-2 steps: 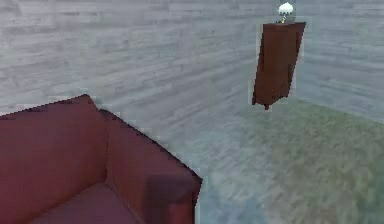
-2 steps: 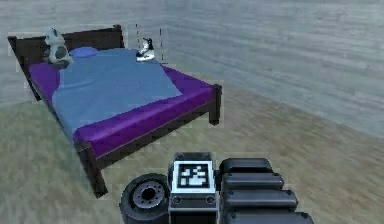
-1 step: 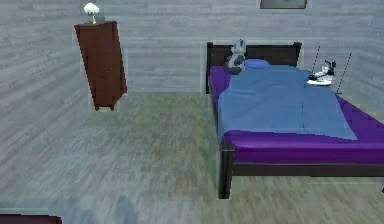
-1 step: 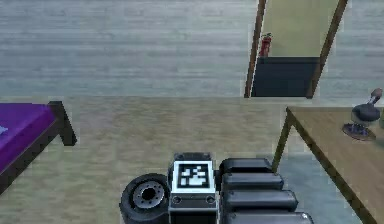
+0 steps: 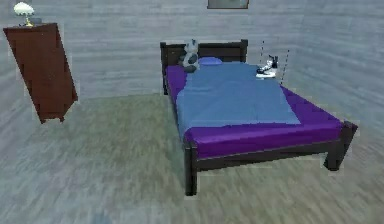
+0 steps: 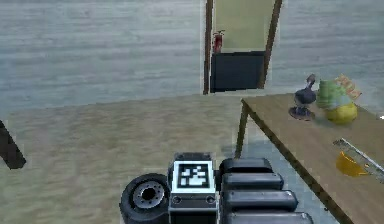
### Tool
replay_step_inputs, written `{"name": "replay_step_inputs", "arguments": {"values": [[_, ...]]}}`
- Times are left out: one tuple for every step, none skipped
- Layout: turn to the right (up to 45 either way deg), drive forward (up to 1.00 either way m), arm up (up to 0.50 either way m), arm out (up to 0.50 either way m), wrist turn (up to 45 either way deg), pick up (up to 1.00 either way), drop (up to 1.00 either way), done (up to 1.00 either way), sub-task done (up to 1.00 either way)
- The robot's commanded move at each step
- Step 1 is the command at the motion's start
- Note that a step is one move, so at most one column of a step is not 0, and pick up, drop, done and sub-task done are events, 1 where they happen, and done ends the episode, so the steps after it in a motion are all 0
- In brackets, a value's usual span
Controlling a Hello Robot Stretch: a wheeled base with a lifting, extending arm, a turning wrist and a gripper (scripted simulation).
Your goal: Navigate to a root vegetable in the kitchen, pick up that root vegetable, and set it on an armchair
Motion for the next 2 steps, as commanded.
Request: {"name": "replay_step_inputs", "arguments": {"values": [[-45.0, 0.0, 0.0, 0.0, 0.0, 0.0, 0.0, 0.0, 0.0], [-45.0, 0.0, 0.0, 0.0, 0.0, 0.0, 0.0, 0.0, 0.0]]}}
